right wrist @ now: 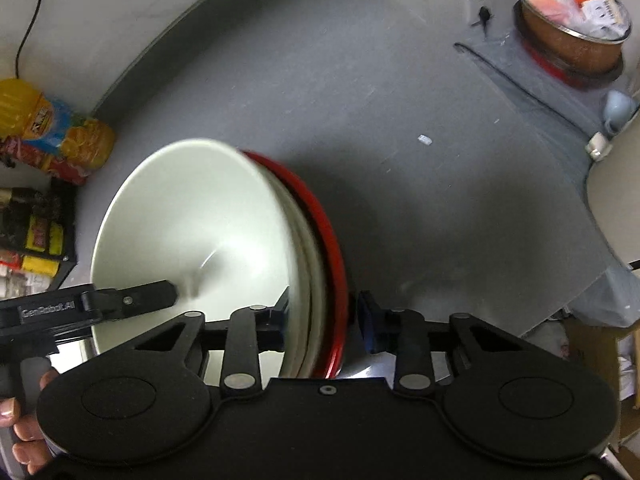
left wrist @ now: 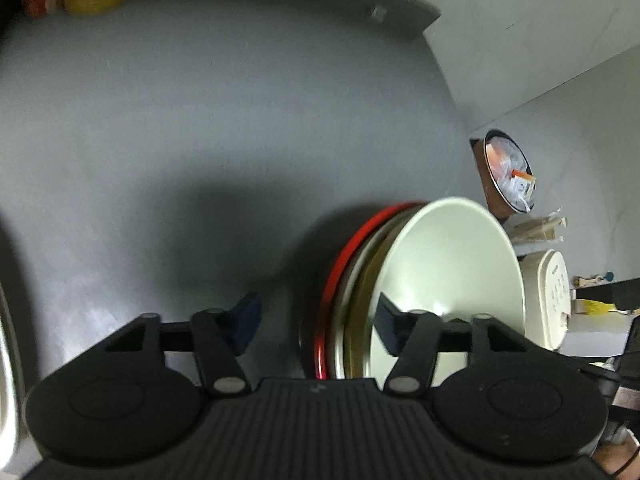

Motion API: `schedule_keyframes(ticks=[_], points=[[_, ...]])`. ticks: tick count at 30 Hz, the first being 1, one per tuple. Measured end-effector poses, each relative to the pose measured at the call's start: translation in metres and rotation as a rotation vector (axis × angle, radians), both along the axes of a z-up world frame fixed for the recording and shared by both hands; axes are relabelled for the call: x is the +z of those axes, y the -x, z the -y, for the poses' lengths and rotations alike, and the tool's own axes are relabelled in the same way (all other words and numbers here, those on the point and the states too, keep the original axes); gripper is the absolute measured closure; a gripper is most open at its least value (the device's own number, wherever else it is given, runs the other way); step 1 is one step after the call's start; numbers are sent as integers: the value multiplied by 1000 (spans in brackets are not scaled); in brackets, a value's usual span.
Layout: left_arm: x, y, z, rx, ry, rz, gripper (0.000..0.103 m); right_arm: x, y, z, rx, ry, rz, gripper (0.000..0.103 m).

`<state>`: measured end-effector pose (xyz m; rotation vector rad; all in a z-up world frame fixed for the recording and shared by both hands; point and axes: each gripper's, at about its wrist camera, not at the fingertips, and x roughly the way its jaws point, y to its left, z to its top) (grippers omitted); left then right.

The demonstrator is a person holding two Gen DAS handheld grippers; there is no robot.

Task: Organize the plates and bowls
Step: 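Close the right gripper on the red bowl rim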

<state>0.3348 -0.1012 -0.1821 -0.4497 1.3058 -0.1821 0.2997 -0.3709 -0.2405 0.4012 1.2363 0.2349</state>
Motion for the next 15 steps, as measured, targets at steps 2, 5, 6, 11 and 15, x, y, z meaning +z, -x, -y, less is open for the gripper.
schedule_keyframes(ticks=[2,5,6,11,15], points=[[-6,1,0,-1,-4,-13,55,0,1,2,-2,-8,0,72],[-10,2,2,-3,15,-23,62,4,1,4,-2,-22,12,73],[-11,2,4,-4,33,-28,68,6,1,3,14,-17,27,73],[-10,7,11,-26,13,-13,72,12,5,-3,43,-13,52,73],[-9,13,10,-5,6,-18,72,16,1,-8,59,-29,60,73]])
